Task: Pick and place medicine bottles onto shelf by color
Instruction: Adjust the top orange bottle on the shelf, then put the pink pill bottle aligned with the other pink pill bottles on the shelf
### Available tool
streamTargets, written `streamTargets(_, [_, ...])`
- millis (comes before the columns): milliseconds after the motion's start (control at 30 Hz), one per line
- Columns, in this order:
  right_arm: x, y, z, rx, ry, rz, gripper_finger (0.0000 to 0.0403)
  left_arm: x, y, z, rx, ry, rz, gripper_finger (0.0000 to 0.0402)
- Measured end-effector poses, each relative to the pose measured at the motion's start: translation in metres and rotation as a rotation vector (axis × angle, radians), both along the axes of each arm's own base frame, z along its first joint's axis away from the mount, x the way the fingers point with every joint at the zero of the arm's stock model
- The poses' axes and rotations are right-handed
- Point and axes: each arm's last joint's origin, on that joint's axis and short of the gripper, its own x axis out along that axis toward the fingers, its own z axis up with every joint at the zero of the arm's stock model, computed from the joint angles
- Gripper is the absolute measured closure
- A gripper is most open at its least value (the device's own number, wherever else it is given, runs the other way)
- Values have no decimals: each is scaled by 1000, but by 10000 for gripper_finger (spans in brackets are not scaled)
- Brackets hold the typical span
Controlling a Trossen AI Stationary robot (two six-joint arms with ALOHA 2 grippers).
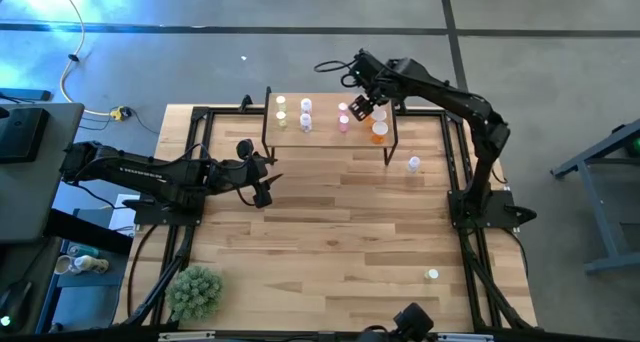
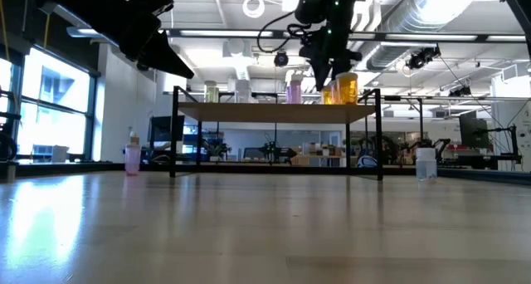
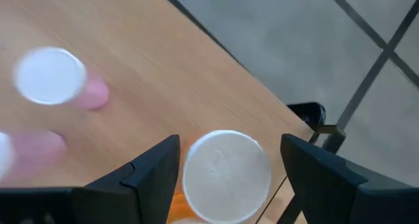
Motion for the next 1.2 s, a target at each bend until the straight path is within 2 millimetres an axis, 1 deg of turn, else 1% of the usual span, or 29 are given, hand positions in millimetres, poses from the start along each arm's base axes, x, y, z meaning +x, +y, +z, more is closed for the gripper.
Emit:
streamTargets(100, [2,-1,-6,5,32,-5,146,0,0,0,0,0,0,204])
streamTargets(800, [-2,-1,-6,-19,81,-20,146,0,0,0,13,10,-8,204])
streamTargets(900, [-1,1,3,-33,69,0,146,0,0,0,13,10,-8,204])
streamTargets(1100, [-1,6,34,-91,34,76,146,-1,1,0,35,20,29,204])
streamTargets(1200, [-3,12,51,-113,40,128,146,-3,2,-1,55,66,66,204])
